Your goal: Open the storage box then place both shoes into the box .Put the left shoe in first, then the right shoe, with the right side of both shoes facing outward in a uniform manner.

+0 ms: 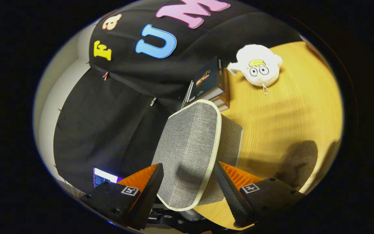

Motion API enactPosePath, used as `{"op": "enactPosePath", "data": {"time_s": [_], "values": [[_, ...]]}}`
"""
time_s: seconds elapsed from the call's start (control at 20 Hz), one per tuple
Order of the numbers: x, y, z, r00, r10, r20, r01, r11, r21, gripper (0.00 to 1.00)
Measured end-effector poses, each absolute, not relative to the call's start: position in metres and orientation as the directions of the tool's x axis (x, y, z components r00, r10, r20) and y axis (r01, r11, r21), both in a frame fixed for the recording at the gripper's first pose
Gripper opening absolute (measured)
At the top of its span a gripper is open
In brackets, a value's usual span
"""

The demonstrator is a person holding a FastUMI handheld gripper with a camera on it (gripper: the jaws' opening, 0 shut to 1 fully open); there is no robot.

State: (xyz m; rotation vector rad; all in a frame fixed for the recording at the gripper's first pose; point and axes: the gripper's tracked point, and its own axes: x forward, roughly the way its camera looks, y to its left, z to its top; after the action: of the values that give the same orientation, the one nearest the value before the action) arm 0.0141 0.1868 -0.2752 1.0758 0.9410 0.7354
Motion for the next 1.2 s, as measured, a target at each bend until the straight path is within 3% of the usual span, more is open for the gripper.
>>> {"op": "enactPosePath", "data": {"time_s": [0.25, 0.4, 0.5, 0.55, 0.65, 1.2], "values": [[0.015, 0.202, -0.281, 0.394, 0.902, -0.176, 0.099, 0.149, 0.984, 0.95], [0.017, 0.206, -0.284, 0.396, 0.91, -0.118, 0.144, 0.065, 0.987, 0.62], [0.021, 0.197, -0.282, 0.423, 0.902, -0.09, 0.178, 0.015, 0.984, 0.49], [0.025, 0.194, -0.275, 0.448, 0.891, -0.075, 0.178, -0.007, 0.984, 0.19], [0.024, 0.19, -0.267, 0.464, 0.882, -0.088, 0.149, 0.02, 0.989, 0.05], [0.027, 0.233, -0.132, 0.582, 0.796, -0.168, -0.07, 0.255, 0.964, 0.05]]}}
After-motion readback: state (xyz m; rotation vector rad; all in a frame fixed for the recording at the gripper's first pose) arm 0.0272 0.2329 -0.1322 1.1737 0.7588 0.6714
